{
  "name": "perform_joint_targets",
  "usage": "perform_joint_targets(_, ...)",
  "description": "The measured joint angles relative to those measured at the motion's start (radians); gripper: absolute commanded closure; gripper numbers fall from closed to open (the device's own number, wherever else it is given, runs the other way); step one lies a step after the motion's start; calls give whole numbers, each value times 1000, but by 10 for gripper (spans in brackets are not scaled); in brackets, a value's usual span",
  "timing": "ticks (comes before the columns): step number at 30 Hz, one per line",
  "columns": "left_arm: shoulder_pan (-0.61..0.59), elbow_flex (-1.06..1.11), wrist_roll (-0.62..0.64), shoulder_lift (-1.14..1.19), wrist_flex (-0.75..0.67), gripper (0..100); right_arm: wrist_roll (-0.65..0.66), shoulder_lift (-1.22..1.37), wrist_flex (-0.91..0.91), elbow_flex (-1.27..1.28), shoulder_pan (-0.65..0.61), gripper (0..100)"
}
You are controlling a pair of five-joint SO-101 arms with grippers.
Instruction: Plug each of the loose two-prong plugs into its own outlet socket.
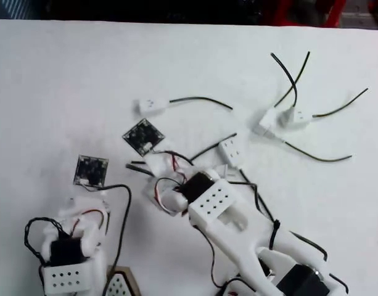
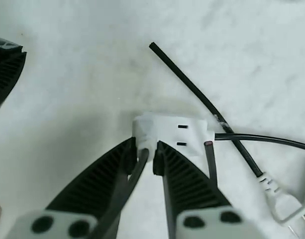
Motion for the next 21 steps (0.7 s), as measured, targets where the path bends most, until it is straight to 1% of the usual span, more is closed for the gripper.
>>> perform_joint_targets(10,0,0,0,0,0,968,0,8,0,0,8,981)
perform_joint_targets(16,0,0,0,0,0,968,0,100,-25,-18,6,981)
perform_joint_targets(21,0,0,0,0,0,968,0,112,-23,-28,9,981)
